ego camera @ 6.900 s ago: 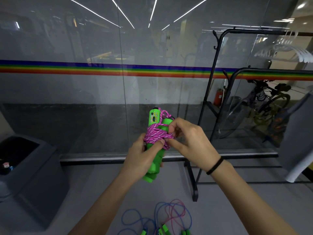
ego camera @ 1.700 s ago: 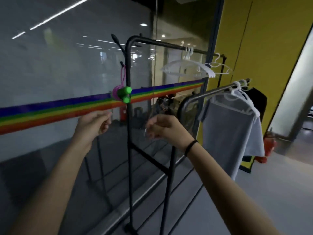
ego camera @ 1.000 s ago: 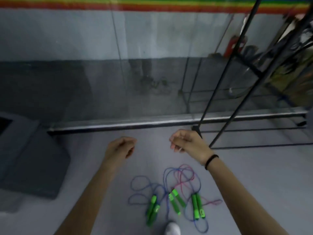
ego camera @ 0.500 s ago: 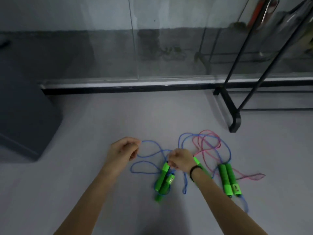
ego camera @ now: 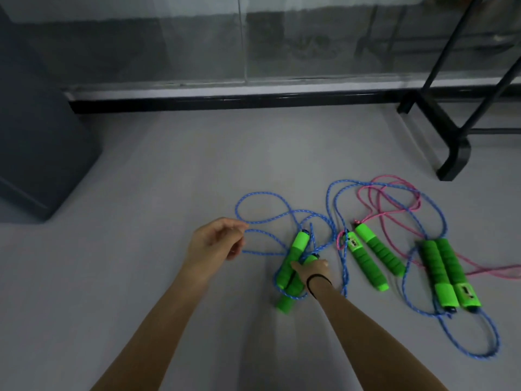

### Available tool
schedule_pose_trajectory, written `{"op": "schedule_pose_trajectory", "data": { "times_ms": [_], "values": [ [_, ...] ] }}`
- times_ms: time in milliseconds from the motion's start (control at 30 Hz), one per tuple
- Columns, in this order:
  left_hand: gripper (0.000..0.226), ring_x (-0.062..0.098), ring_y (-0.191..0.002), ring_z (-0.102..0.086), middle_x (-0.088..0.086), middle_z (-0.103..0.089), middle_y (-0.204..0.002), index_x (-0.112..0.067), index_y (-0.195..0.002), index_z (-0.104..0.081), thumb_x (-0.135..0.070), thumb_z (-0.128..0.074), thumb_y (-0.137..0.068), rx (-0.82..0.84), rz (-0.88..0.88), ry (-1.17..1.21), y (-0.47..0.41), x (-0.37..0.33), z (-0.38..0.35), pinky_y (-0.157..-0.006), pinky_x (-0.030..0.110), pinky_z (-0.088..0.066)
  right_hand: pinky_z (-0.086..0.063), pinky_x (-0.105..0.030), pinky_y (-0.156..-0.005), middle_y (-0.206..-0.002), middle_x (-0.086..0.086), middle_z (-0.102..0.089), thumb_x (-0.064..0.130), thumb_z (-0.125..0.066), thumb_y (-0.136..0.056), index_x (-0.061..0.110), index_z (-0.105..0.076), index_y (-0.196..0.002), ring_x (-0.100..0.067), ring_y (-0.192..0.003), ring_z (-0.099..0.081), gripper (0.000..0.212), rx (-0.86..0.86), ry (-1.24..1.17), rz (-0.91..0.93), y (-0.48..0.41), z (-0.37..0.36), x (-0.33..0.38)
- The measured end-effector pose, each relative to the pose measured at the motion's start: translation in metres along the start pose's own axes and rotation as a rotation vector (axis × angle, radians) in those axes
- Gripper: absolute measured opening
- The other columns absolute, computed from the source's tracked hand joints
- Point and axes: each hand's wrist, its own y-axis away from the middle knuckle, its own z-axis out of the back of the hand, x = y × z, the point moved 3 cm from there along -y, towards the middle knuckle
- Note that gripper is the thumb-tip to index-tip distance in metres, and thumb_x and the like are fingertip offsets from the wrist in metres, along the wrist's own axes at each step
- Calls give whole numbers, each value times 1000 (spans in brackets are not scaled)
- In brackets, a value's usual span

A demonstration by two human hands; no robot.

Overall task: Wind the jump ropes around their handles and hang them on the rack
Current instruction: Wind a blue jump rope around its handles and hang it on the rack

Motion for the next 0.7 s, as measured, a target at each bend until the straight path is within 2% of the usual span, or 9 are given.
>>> {"op": "schedule_pose_trajectory", "data": {
  "times_ms": [100,167,333,467,533,633,700],
  "values": [
    [22,6,-47,-48,-7,-56,-51,-14,-75,-66,0,-53,-88,-6,8,-14,-4,6,-2,-49,14,-42,-44,-43,-94,-131,-19,-45,42,-75,-69,-1,-25,-125,-35,-119,-49,86,-39,-8,-1,-6,-19,4],
    [22,5,-47,-48,-6,-55,-51,-13,-77,-66,1,-53,-87,-19,18,-22,-7,11,-3,-49,13,-42,-44,-45,-94,-131,-19,-44,41,-78,-66,1,-26,-124,-35,-119,-49,88,-75,32,-23,-8,-26,6],
    [20,4,-48,-48,-8,-55,-50,-11,-79,-66,0,-52,-88,-16,59,-35,-9,17,-8,-51,14,-44,-48,-42,-90,-122,-18,-53,31,-83,-59,2,-33,-115,-34,-113,-54,81,-82,37,-53,-11,-25,2],
    [18,4,-48,-49,-7,-56,-49,-10,-81,-66,-1,-52,-88,4,64,-28,-11,20,-13,-51,13,-45,-52,-36,-86,-114,-12,-61,31,-81,-60,3,-50,-114,-31,-105,-59,69,-3,13,-28,-13,-21,0],
    [18,4,-48,-49,-8,-56,-49,-11,-80,-66,-2,-53,-88,18,75,-38,-10,21,-15,-52,14,-45,-50,-34,-83,-110,-12,-62,30,-79,-63,4,-54,-111,-30,-102,-60,60,34,-79,25,-10,-17,7],
    [18,2,-49,-53,-7,-61,-53,-13,-81,-65,-2,-53,-89,50,101,-33,-9,18,-20,-53,13,-46,-55,-38,-79,-99,-15,-67,16,-78,-65,3,-61,-102,-28,-86,-64,43,57,-386,108,2,-5,24],
    [12,2,-61,-60,-1,-66,-73,-13,-89,-65,-4,-58,-87,46,108,-58,-9,15,-26,-60,13,-48,-56,-32,-63,-85,-13,-66,4,-73,-70,4,-61,-92,-26,-71,-62,25,137,-626,161,20,4,39]
  ]
}}
